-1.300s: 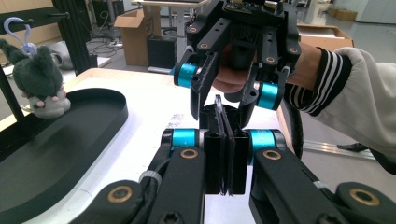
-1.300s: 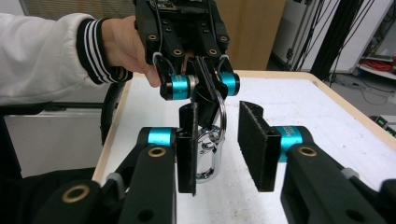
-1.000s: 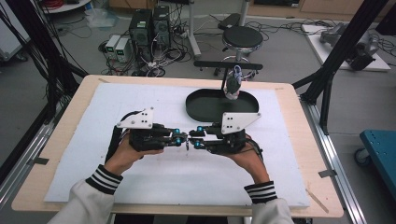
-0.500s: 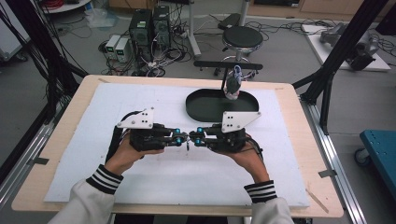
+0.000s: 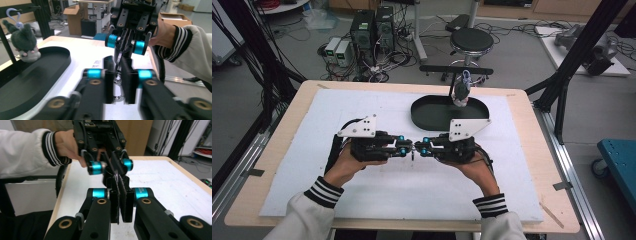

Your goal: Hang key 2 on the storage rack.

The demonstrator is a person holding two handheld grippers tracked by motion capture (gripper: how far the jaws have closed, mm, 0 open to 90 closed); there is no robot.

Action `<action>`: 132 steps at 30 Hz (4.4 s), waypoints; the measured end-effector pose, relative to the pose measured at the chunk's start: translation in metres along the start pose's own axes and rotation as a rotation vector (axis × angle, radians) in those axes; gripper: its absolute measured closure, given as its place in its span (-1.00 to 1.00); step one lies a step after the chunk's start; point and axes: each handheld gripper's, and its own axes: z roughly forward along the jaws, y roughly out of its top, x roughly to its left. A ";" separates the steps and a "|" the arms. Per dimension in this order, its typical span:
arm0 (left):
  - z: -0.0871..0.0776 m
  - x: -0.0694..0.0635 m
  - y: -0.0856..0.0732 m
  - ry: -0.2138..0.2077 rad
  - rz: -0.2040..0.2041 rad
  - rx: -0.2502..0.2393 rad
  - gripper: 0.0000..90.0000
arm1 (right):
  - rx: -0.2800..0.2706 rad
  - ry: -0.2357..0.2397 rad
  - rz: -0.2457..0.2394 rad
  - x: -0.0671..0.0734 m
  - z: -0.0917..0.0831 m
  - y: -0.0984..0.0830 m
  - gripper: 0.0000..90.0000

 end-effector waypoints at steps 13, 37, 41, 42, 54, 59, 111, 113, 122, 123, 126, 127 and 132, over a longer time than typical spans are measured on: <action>-0.021 0.003 -0.017 0.225 0.021 0.032 -0.96 | 0.008 -0.102 0.026 -0.006 -0.012 0.001 0.96; -0.098 -0.005 -0.088 0.455 0.017 -0.085 -0.96 | 0.044 -0.299 0.056 -0.043 -0.053 0.027 0.96; -0.104 -0.007 -0.098 0.480 0.022 -0.102 -0.96 | 0.059 -0.324 0.056 -0.053 -0.059 0.032 0.96; -0.104 -0.007 -0.100 0.485 0.020 -0.106 -0.96 | 0.064 -0.326 0.061 -0.055 -0.060 0.034 0.96; -0.112 -0.011 -0.121 0.547 0.032 -0.154 -0.96 | 0.130 -0.375 0.058 -0.083 -0.069 0.053 0.96; -0.114 -0.010 -0.128 0.562 0.027 -0.158 -0.96 | 0.153 -0.393 0.055 -0.095 -0.072 0.061 0.96; -0.119 -0.011 -0.148 0.599 -0.007 -0.212 -0.96 | 0.430 -0.399 0.099 -0.197 -0.040 0.081 0.96; -0.120 -0.010 -0.149 0.597 -0.011 -0.216 -0.96 | 0.434 -0.399 0.097 -0.199 -0.039 0.080 0.96; -0.120 -0.010 -0.149 0.597 -0.009 -0.218 -0.96 | 0.467 -0.391 0.112 -0.208 -0.028 0.070 0.96; -0.120 -0.010 -0.149 0.596 -0.009 -0.216 -0.96 | 0.469 -0.389 0.115 -0.208 -0.027 0.069 0.96; -0.120 -0.010 -0.149 0.598 -0.013 -0.220 -0.96 | 0.479 -0.391 0.116 -0.211 -0.023 0.066 0.96; -0.120 -0.010 -0.149 0.598 -0.013 -0.220 -0.96 | 0.482 -0.388 0.116 -0.212 -0.023 0.065 0.96; -0.121 -0.010 -0.149 0.596 -0.016 -0.221 -0.96 | 0.489 -0.394 0.120 -0.214 -0.023 0.063 0.96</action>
